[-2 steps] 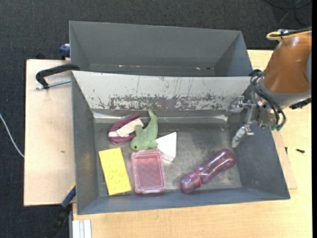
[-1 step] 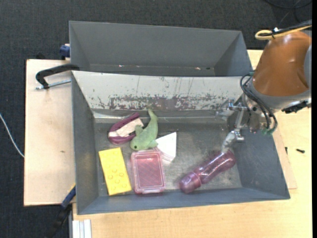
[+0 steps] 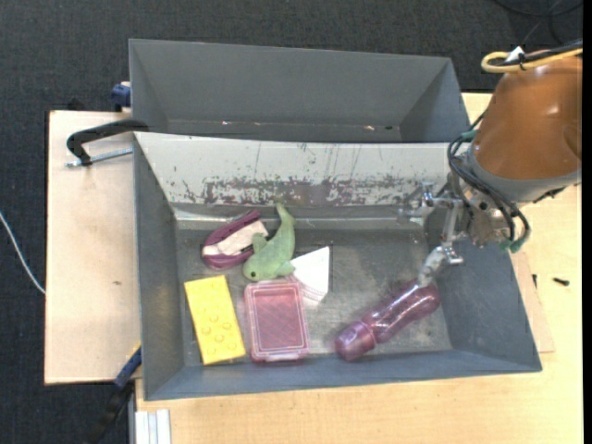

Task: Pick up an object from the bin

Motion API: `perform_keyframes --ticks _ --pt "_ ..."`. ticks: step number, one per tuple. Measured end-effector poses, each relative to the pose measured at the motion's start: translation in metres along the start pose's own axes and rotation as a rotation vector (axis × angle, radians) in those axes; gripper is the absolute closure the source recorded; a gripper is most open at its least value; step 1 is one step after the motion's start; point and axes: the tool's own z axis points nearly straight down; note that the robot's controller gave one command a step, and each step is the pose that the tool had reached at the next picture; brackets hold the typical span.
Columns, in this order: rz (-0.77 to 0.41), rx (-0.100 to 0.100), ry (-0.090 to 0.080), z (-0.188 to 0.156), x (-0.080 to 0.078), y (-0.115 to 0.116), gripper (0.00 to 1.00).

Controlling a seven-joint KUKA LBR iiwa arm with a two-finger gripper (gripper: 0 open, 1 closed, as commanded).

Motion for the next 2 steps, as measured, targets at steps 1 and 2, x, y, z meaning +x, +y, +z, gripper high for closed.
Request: perform_keyframes --ticks 1,2 --pt "-0.025 0.004 0.001 0.032 0.024 -0.005 0.0" --pt "0.066 0.001 0.008 0.047 0.032 -0.011 0.0"
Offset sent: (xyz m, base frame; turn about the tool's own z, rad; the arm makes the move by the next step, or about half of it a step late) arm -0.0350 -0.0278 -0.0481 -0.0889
